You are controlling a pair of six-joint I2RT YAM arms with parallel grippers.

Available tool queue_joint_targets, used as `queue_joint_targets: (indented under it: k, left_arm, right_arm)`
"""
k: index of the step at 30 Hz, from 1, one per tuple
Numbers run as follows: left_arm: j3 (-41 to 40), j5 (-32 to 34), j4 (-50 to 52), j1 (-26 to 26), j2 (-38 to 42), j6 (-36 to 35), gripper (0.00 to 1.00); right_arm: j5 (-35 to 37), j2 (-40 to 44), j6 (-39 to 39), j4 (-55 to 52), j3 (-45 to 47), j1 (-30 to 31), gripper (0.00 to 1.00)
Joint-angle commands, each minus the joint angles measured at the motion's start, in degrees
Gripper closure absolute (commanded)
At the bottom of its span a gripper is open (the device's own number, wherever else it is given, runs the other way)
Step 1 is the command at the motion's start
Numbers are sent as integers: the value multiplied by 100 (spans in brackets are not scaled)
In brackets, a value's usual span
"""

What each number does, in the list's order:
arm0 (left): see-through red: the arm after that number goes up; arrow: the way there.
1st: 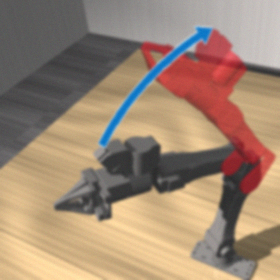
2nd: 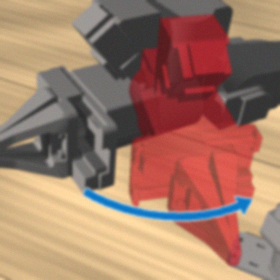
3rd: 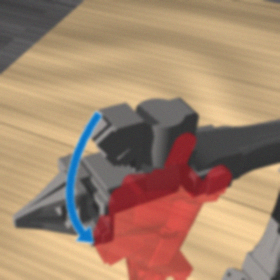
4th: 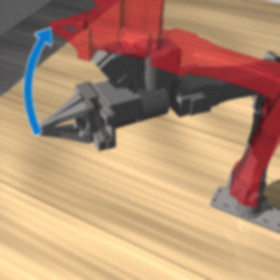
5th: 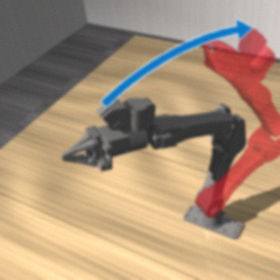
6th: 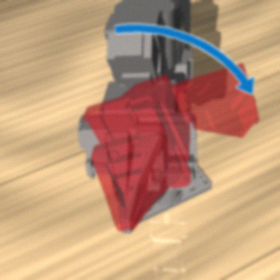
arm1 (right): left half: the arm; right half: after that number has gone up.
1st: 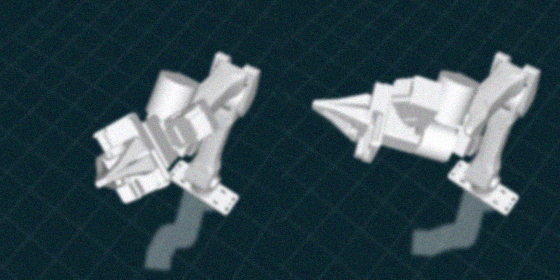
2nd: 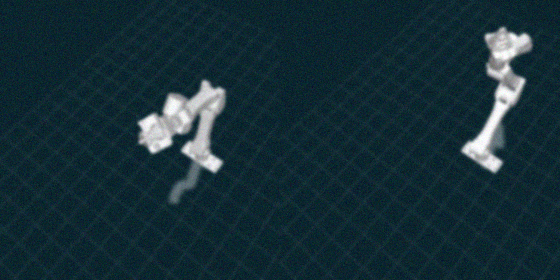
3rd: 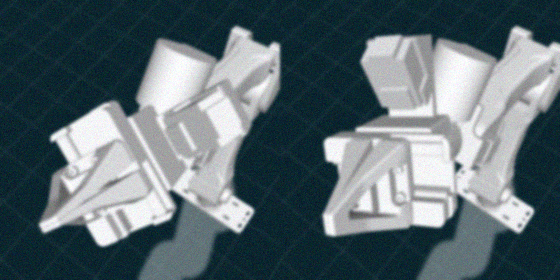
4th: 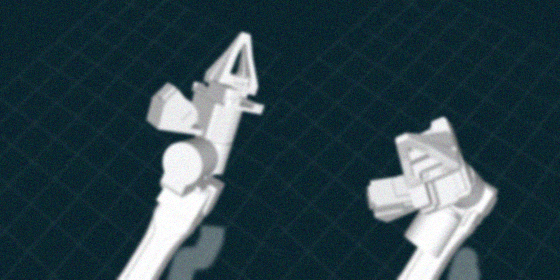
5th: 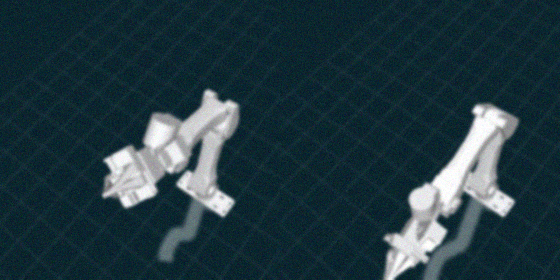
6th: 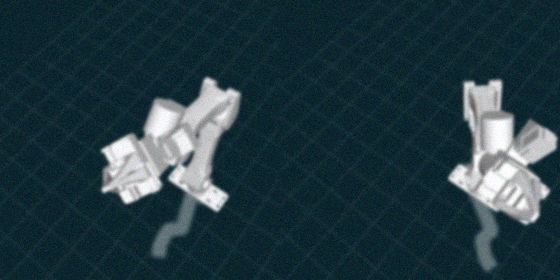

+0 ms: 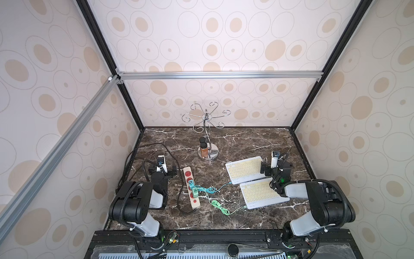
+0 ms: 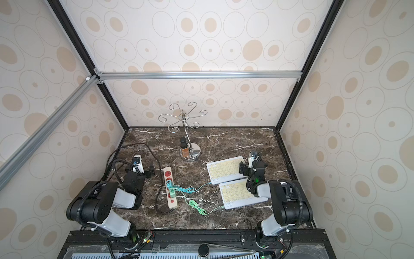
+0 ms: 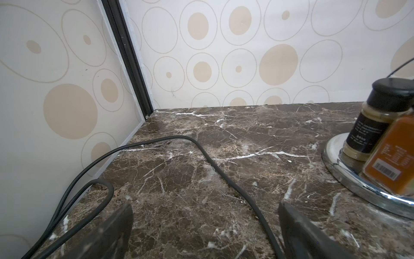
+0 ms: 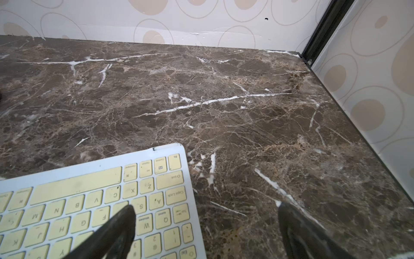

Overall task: Unplug the wireless keyboard
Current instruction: Pick up the power cord at the center of the board.

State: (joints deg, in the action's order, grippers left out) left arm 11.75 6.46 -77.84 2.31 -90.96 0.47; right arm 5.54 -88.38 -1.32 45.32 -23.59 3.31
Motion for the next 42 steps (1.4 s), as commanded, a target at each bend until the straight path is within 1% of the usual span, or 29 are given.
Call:
queue_joint_targets:
  k: [1, 7, 12, 31, 34, 36, 37, 38, 40, 42]
  left_arm:
    - [117, -48, 2, -46, 43, 5, 0]
    - [117, -48, -3, -44, 42, 6, 0]
    - [117, -52, -3, -46, 43, -1, 0]
    - [117, -52, -2, -46, 43, 6, 0]
    - [117, -49, 4, -41, 43, 2, 0]
    - [89, -82, -47, -42, 50, -23, 0]
    - [7, -247, -178, -37, 68, -65, 0]
    - [-144, -454, -439, -37, 78, -141, 0]
    - [-424, -688, -954, -37, 153, -235, 0]
    - [-658, -514, -1192, -35, 380, -148, 0]
  right_arm:
    - [-73, 24, -21, 0, -69, -12, 0]
    - [-15, 62, -74, 109, 4, 37, 0]
    - [443, 62, -144, 441, 171, 225, 0]
    - [558, 36, -83, 374, 126, 225, 0]
    - [500, 114, -137, 702, 330, 234, 0]
    - [711, 283, -84, 1201, 636, 247, 0]
    - [881, 466, -34, 1393, 796, 261, 0]
    - [1054, 703, 64, 1304, 901, 267, 0]
    - [1390, 1156, 258, 675, 842, 268, 0]
    - [1567, 1422, 478, -270, 516, 258, 0]
